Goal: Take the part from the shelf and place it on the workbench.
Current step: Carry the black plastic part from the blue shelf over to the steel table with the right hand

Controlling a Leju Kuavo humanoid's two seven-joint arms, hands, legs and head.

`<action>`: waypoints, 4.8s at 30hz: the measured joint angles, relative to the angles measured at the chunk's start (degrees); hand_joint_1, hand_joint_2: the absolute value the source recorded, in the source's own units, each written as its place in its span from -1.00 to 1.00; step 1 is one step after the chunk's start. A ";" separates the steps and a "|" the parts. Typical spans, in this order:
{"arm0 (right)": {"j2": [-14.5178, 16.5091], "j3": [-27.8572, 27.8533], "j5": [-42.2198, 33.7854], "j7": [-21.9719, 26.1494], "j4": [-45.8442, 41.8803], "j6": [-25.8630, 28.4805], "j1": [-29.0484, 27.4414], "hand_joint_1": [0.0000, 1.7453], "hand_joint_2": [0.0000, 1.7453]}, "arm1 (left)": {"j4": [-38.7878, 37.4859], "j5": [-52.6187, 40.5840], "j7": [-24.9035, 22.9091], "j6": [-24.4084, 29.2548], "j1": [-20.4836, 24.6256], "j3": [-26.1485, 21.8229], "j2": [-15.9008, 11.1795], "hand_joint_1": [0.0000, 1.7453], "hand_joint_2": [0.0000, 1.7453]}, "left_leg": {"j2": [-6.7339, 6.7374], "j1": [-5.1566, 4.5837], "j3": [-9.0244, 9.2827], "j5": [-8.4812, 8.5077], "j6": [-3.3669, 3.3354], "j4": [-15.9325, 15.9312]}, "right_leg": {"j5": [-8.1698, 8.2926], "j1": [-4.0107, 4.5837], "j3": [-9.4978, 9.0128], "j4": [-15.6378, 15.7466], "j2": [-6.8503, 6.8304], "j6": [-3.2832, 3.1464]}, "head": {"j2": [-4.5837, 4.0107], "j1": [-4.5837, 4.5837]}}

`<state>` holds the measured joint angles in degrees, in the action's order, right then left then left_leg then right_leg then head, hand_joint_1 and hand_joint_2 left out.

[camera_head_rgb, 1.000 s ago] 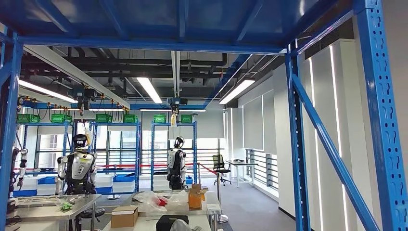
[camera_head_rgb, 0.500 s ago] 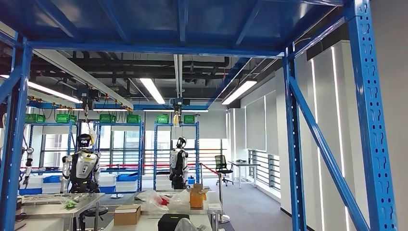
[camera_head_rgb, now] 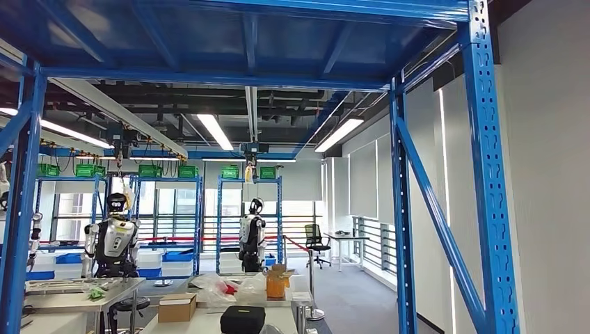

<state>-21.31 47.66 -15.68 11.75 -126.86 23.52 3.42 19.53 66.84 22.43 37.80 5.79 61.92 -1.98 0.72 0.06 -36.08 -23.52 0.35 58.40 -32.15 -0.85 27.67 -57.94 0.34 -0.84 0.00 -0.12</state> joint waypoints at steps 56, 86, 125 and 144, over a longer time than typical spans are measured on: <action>-1.26 0.18 -0.28 -0.62 -0.04 5.29 -1.55 1.00 1.00 | 0.04 1.86 0.09 0.34 0.06 0.09 -0.05 -1.00 1.00 | -0.24 -0.39 2.91 -2.10 -1.51 -1.45 | -1.33 -0.19 5.04 -7.53 -0.31 1.13 | 0.00 0.03; -1.75 -0.03 -2.53 1.06 -0.07 8.34 -3.54 1.00 1.00 | 0.39 2.54 0.11 0.50 -0.38 1.03 -0.08 -1.00 1.00 | -0.01 -0.69 3.83 -2.36 -1.85 -2.68 | -1.00 -0.35 7.03 -11.67 -0.27 1.18 | 0.00 0.14; -2.28 -0.10 -3.92 1.10 -0.07 9.39 -3.30 1.00 1.00 | 0.87 3.39 -0.03 0.72 -0.07 1.71 -0.10 -1.00 1.00 | -0.43 -0.55 1.35 -3.66 0.78 1.44 | 2.73 0.02 1.68 1.21 -0.58 -1.62 | 0.00 0.28; -2.53 -0.08 -3.92 1.09 -0.05 9.33 -3.29 1.00 1.00 | 0.95 3.64 0.10 0.73 0.01 1.89 -0.27 -1.00 1.00 | -0.35 -0.17 5.28 -3.22 -1.66 -2.52 | -3.99 -0.42 11.06 -14.32 -0.62 1.54 | -0.01 0.20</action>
<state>-23.83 47.58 -19.61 12.85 -126.91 32.85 0.13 20.48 70.48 22.53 38.53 5.80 63.81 -2.25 0.36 -0.11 -30.81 -26.74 -1.31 55.88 -36.14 -1.27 38.73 -72.27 -0.28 0.70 -0.01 0.08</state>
